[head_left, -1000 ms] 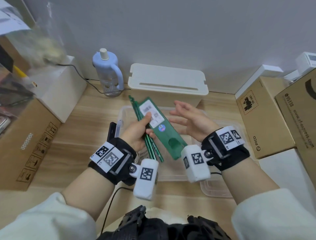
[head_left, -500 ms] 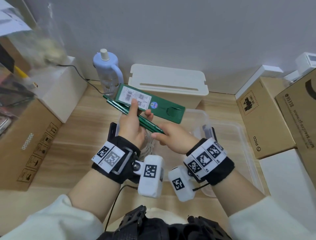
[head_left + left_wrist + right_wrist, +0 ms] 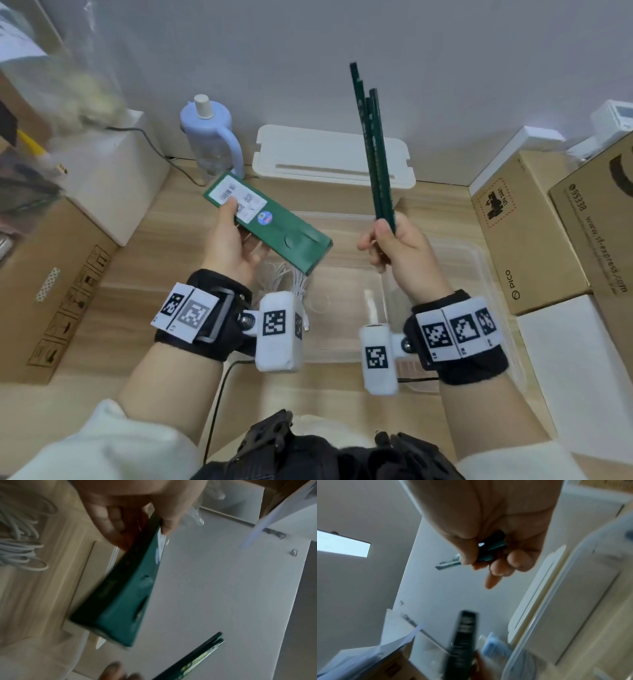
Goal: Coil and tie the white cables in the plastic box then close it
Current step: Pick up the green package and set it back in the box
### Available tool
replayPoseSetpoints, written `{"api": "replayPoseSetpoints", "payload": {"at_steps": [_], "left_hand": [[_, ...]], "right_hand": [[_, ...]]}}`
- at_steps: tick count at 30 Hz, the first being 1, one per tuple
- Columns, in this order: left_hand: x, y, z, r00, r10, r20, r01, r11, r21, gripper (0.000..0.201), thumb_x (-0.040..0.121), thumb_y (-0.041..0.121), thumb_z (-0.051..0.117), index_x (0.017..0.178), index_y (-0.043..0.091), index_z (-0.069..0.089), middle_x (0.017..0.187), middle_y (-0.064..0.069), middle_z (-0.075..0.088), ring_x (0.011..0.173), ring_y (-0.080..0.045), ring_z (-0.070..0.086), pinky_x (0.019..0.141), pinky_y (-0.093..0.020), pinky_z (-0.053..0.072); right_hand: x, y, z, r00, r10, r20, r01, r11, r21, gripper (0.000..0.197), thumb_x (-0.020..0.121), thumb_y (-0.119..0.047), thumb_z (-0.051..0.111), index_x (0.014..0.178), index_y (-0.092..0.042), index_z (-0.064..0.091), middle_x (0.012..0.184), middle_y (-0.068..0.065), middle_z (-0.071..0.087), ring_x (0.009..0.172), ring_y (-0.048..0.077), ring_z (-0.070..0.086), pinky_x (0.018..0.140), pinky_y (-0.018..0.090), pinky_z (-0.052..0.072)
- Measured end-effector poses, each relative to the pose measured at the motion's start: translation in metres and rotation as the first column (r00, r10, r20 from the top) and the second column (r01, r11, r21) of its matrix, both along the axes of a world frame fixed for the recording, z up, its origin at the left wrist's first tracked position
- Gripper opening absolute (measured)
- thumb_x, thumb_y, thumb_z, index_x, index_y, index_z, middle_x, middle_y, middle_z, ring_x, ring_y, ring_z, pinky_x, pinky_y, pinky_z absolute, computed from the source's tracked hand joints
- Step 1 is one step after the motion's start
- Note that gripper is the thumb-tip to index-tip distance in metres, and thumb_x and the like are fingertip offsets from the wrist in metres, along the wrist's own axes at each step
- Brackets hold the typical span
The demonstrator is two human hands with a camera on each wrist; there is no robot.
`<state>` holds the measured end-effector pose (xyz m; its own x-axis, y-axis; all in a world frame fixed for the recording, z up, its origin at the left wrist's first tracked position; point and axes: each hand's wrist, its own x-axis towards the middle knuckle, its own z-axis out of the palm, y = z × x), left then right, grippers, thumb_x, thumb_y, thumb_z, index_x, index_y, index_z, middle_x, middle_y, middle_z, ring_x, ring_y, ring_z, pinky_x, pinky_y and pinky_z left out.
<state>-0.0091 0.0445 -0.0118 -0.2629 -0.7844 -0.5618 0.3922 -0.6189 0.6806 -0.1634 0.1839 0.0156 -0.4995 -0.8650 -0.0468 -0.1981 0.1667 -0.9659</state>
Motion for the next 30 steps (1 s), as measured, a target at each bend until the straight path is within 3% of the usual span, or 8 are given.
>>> {"api": "replayPoseSetpoints", "payload": {"at_steps": [7, 11, 15, 18, 21, 24, 26, 30], "left_hand": [[-0.015, 0.019, 0.009, 0.957, -0.188, -0.222, 0.2, 0.979, 0.035, 0.038, 0.1, 0.036, 0.03, 0.109, 0.006, 0.052, 0.096, -0.017, 0.063, 0.085, -0.028, 0.064, 0.092, -0.046, 0.048], [-0.013, 0.03, 0.012, 0.877, -0.371, -0.307, 0.394, 0.919, 0.015, 0.036, 0.1, 0.018, 0.03, 0.123, -0.005, 0.045, 0.087, -0.019, 0.069, 0.081, -0.027, 0.069, 0.075, -0.044, 0.057], [-0.016, 0.027, 0.008, 0.907, -0.262, -0.331, 0.293, 0.955, 0.048, 0.042, 0.101, 0.021, 0.03, 0.137, -0.001, 0.036, 0.123, -0.023, 0.052, 0.105, -0.031, 0.055, 0.091, -0.048, 0.048], [-0.016, 0.024, 0.003, 0.914, -0.244, -0.325, 0.275, 0.96, 0.051, 0.037, 0.101, 0.02, 0.032, 0.132, 0.003, 0.039, 0.119, -0.024, 0.052, 0.095, -0.028, 0.056, 0.081, -0.045, 0.052], [-0.015, 0.026, 0.002, 0.889, -0.283, -0.361, 0.316, 0.948, 0.036, 0.029, 0.098, 0.01, 0.036, 0.126, 0.002, 0.041, 0.114, -0.024, 0.048, 0.1, -0.031, 0.054, 0.082, -0.048, 0.052], [-0.014, 0.032, 0.005, 0.807, -0.407, -0.428, 0.415, 0.906, -0.081, 0.048, 0.084, -0.012, 0.043, 0.131, -0.004, 0.037, 0.117, -0.026, 0.047, 0.1, -0.033, 0.058, 0.079, -0.044, 0.055], [-0.015, 0.038, 0.008, 0.766, -0.492, -0.413, 0.486, 0.865, -0.129, 0.039, 0.077, -0.014, 0.045, 0.116, -0.007, 0.049, 0.103, -0.021, 0.06, 0.088, -0.024, 0.067, 0.078, -0.035, 0.058], [-0.018, 0.045, 0.008, 0.706, -0.566, -0.426, 0.574, 0.81, -0.124, 0.031, 0.077, 0.0, 0.052, 0.107, -0.002, 0.057, 0.095, -0.011, 0.069, 0.087, -0.018, 0.069, 0.077, -0.034, 0.058]], "right_hand": [[0.027, -0.015, -0.016, 0.998, 0.064, 0.009, -0.064, 0.998, 0.0, 0.017, 0.097, -0.015, 0.039, 0.085, -0.015, 0.051, 0.064, -0.013, 0.056, 0.053, 0.006, 0.046, 0.052, 0.024, 0.039], [0.029, -0.015, -0.024, 0.992, 0.115, 0.057, -0.11, 0.991, -0.08, 0.02, 0.096, -0.016, 0.04, 0.106, -0.01, 0.055, 0.07, -0.029, 0.062, 0.064, -0.007, 0.056, 0.059, 0.011, 0.043], [0.032, -0.014, -0.027, 0.977, 0.179, 0.115, -0.161, 0.975, -0.154, 0.025, 0.088, -0.026, 0.043, 0.105, -0.02, 0.06, 0.115, -0.001, 0.063, 0.107, 0.016, 0.06, 0.089, 0.032, 0.051], [0.031, -0.014, -0.025, 0.97, 0.207, 0.126, -0.193, 0.975, -0.114, 0.02, 0.089, -0.027, 0.043, 0.084, -0.03, 0.062, 0.101, 0.002, 0.065, 0.09, 0.009, 0.063, 0.08, 0.025, 0.052], [0.029, -0.017, -0.021, 0.968, 0.201, 0.147, -0.194, 0.979, -0.06, 0.019, 0.089, -0.029, 0.042, 0.075, -0.022, 0.054, 0.083, -0.004, 0.06, 0.064, -0.007, 0.057, 0.06, 0.012, 0.043], [0.031, -0.019, -0.02, 0.984, 0.164, -0.072, -0.164, 0.986, 0.011, 0.016, 0.089, -0.032, 0.043, 0.078, -0.023, 0.051, 0.071, -0.009, 0.054, 0.061, -0.002, 0.051, 0.06, 0.023, 0.04], [0.032, -0.02, -0.019, 0.967, 0.102, -0.234, -0.108, 0.994, -0.013, 0.015, 0.093, -0.027, 0.043, 0.091, -0.018, 0.054, 0.073, -0.011, 0.056, 0.067, 0.005, 0.053, 0.063, 0.03, 0.043], [0.031, -0.025, -0.017, 0.932, -0.078, -0.353, 0.022, 0.987, -0.16, 0.015, 0.089, -0.032, 0.04, 0.089, -0.02, 0.049, 0.063, -0.017, 0.047, 0.058, -0.006, 0.049, 0.054, 0.013, 0.035]]}}
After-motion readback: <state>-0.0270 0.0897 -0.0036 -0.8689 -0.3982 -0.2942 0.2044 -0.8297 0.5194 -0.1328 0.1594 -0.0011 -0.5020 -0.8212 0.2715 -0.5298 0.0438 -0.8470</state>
